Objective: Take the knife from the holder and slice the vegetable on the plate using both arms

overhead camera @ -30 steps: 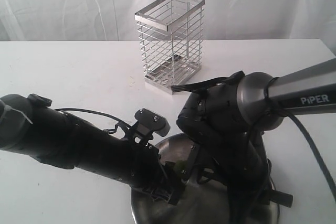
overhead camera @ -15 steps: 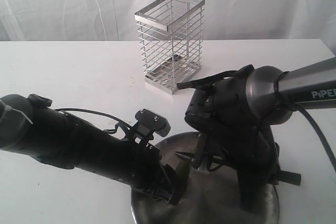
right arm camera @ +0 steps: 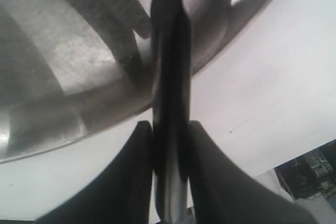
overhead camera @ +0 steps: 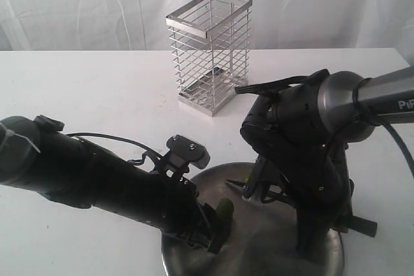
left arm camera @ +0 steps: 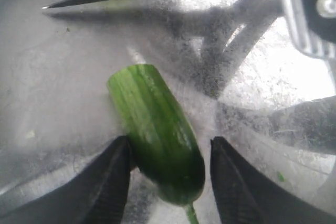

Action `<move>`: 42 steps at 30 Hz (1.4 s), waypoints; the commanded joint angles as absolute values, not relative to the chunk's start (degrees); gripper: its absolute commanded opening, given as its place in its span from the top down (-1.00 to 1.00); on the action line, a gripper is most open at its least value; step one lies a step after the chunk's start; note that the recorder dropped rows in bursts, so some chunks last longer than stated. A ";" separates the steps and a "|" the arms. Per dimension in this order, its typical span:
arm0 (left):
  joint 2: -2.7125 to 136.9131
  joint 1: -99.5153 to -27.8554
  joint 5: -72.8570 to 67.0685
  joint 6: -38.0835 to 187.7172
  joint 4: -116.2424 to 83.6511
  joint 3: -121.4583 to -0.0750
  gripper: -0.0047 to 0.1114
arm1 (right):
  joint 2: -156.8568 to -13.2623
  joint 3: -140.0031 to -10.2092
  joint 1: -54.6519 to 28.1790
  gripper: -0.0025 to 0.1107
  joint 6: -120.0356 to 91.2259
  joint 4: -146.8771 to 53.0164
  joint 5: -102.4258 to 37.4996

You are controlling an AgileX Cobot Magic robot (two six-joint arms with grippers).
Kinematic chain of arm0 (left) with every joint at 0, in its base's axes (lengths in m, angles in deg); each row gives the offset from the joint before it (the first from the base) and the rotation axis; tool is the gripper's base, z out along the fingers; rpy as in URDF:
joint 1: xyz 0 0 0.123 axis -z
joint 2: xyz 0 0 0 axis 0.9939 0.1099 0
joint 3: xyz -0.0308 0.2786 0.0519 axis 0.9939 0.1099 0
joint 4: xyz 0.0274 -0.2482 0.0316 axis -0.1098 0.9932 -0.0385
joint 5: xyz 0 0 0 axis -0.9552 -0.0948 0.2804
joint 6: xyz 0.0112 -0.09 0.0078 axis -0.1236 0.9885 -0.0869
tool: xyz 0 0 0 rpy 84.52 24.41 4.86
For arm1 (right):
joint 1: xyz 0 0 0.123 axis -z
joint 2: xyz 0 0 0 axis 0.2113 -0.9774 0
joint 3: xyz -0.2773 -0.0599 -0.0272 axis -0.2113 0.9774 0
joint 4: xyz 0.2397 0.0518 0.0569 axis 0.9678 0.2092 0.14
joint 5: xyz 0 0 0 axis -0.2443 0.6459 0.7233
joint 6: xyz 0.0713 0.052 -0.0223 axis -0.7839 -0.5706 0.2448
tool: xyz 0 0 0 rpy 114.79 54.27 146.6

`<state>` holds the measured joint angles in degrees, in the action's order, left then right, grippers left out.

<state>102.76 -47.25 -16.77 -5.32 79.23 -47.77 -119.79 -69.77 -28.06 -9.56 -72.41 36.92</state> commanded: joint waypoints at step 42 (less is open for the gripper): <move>92.60 -46.98 -13.13 38.85 28.32 -43.92 -0.16 | -112.75 -69.49 -33.45 0.96 -11.48 -54.43 37.50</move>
